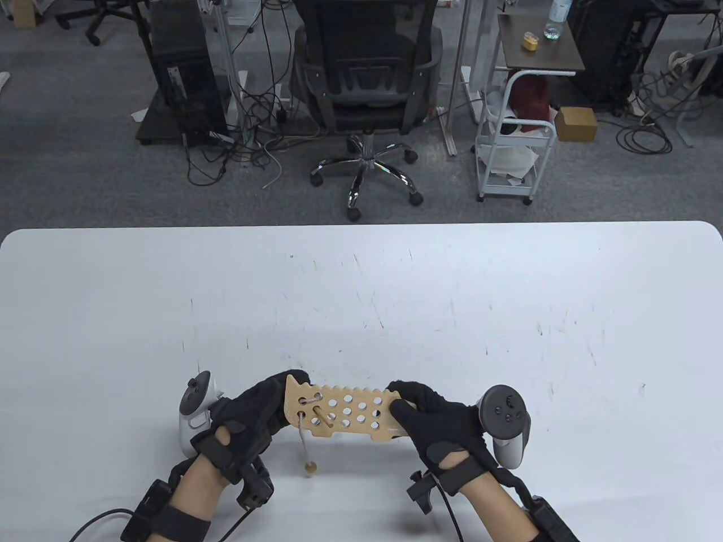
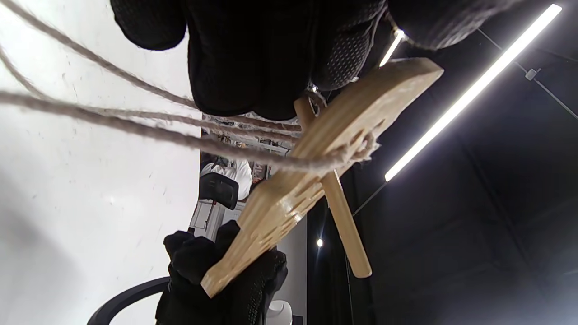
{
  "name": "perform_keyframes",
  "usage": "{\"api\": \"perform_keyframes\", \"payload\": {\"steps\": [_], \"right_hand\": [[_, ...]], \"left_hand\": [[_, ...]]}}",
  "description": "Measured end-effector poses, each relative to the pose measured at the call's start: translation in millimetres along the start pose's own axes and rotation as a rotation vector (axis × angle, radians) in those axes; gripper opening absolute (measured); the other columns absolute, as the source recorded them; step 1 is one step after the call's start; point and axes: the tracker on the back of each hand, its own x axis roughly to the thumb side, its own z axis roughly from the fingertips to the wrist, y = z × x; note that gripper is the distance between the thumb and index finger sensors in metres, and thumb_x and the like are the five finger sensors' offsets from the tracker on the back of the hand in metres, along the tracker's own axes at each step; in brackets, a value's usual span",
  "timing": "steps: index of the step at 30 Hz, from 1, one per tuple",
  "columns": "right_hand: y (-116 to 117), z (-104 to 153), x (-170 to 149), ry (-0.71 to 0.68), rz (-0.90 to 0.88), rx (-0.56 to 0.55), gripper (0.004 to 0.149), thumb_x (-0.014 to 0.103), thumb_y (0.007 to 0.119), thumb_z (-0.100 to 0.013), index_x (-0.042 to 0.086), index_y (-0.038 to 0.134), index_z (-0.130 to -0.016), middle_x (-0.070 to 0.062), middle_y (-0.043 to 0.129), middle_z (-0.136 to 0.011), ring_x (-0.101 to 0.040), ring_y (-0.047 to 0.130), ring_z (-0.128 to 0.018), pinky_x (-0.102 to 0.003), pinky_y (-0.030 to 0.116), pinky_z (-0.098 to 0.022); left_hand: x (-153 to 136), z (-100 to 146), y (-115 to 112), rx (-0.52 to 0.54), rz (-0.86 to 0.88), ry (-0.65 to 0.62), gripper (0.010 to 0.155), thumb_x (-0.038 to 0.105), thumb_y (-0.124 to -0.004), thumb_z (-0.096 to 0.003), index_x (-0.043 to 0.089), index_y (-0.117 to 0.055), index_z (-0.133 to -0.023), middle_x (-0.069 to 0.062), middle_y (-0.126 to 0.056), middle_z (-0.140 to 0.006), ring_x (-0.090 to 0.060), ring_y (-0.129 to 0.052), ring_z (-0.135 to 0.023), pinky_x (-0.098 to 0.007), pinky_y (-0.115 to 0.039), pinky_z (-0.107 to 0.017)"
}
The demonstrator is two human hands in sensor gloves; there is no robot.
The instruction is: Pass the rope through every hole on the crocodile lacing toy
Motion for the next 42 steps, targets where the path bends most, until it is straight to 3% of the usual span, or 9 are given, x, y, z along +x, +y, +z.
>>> {"api": "perform_keyframes", "payload": {"steps": [14, 27, 33, 37, 42], "right_hand": [[0, 2, 2, -0.041, 0.045, -0.034, 0.047, 0.038, 0.081, -0.045, 0.013, 0.08, -0.084, -0.001, 0.104, -0.064, -0.02, 0.112, -0.042, -0.042, 0.085, -0.043], [-2, 3, 2, -0.054, 0.055, -0.061, 0.047, 0.038, 0.082, -0.045, 0.013, 0.08, -0.084, -0.001, 0.104, -0.064, -0.021, 0.112, -0.043, -0.042, 0.085, -0.044], [-4, 3, 2, -0.053, 0.063, -0.085, 0.047, 0.038, 0.082, -0.045, 0.013, 0.08, -0.084, -0.001, 0.104, -0.064, -0.021, 0.112, -0.043, -0.042, 0.085, -0.044], [-7, 4, 2, -0.044, 0.068, -0.104, 0.047, 0.038, 0.082, -0.045, 0.013, 0.08, -0.084, -0.001, 0.104, -0.064, -0.021, 0.112, -0.043, -0.042, 0.085, -0.044], [-10, 4, 1, -0.03, 0.075, -0.128, 0.047, 0.038, 0.082, -0.045, 0.013, 0.08, -0.084, -0.001, 0.104, -0.064, -0.021, 0.112, -0.043, -0.042, 0.085, -0.044]], "left_hand": [[-2, -1, -12, -0.074, 0.093, 0.0, 0.069, 0.066, -0.068, -0.0441, 0.031, -0.064, -0.104, 0.0, -0.09, -0.095, -0.027, -0.09, -0.086, -0.052, -0.064, -0.074], [2, 2, -7, 0.026, -0.041, 0.007, 0.072, 0.065, -0.067, -0.0454, 0.031, -0.055, -0.107, -0.001, -0.072, -0.106, -0.032, -0.072, -0.098, -0.054, -0.056, -0.076], [15, 8, -1, 0.168, -0.244, -0.031, 0.072, 0.065, -0.069, -0.0454, 0.033, -0.051, -0.108, -0.003, -0.066, -0.107, -0.034, -0.065, -0.1, -0.055, -0.053, -0.077], [29, 13, -2, 0.274, -0.503, -0.105, 0.068, 0.064, -0.071, -0.0446, 0.042, -0.054, -0.107, -0.002, -0.065, -0.106, -0.032, -0.065, -0.099, -0.054, -0.053, -0.077], [41, 19, -6, 0.358, -0.639, -0.217, 0.062, 0.06, -0.077, -0.0447, 0.053, -0.057, -0.103, -0.001, -0.062, -0.108, -0.032, -0.061, -0.101, -0.053, -0.052, -0.077]]}}
